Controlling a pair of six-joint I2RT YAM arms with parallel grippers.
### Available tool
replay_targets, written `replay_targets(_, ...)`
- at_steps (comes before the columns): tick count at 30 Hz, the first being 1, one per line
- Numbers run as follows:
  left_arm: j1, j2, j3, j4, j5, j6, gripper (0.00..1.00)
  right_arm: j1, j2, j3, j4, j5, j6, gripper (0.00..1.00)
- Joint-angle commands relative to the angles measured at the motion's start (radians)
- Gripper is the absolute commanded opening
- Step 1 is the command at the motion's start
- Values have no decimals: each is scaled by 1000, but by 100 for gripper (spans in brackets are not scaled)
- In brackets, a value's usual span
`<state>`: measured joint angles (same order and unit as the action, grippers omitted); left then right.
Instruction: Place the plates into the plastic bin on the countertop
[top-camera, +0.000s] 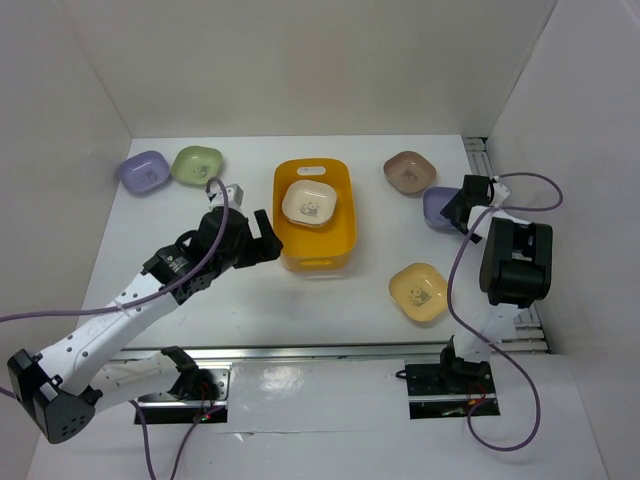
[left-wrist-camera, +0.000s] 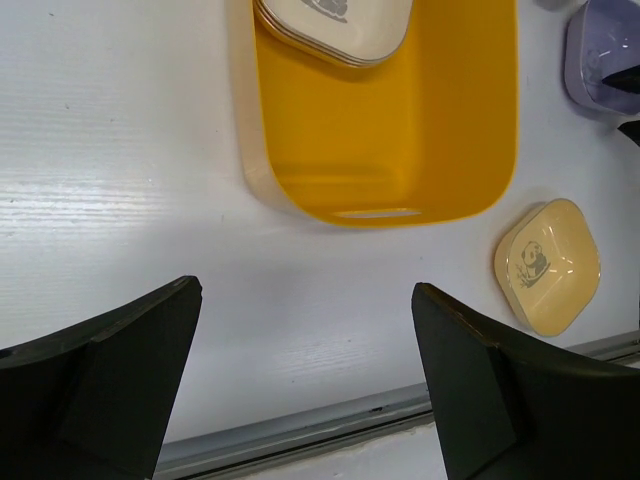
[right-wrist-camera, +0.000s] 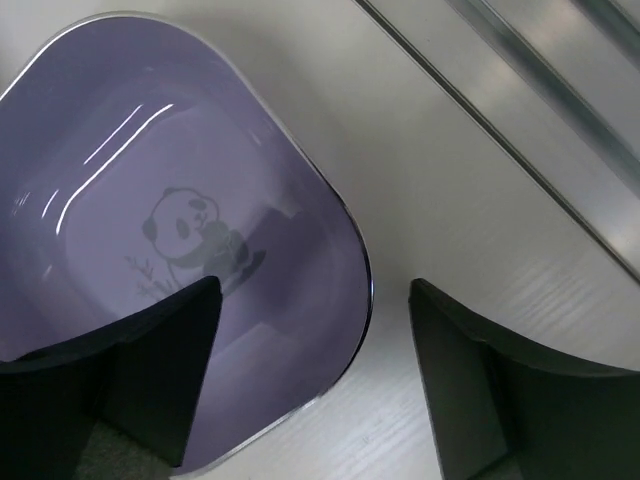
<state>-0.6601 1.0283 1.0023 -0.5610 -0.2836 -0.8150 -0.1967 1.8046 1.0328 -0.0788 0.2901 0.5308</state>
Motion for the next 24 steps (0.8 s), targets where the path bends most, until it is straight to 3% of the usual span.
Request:
replay_targets(1,-4,-43,7,18,-34,2,100,3,36,49,63,50,9,80)
replay_targets(5,-4,-53,7,18,-34,2,100,13,48,38,73,40,32,66)
replay_targets(8,-4,-53,7,18,-43,2,100,13,38,9,73,40,55,62)
replay_targets(9,-4,-53,7,18,-43,2,100,13,38,0,73,40,55,46)
replay_targets(11,-4,-53,7,9,-43,-7,100,13,38,-10,73,40,64,43)
replay_targets(12,-4,-53,7,9,-52,-7,100,13,38,-10,64,40,64,34)
replay_targets(14,-4,-53,7,9,-52,-7,100,13,38,-19,48,40,90,34)
replay_targets(16,-4,-53,18,0,-52,-7,100,13,38,-30,22,49,90,23)
replay_targets(19,-4,-53,18,0,-62,-7,100,22,12,-40,-8,69,101,18)
replay_targets(20,-4,-53,18,0,-62,-7,100,32,-8,-40,-18,69,101,8)
replay_targets(24,-4,-43,18,0,-62,-7,100,56,-76,-50,-45,96,110,0)
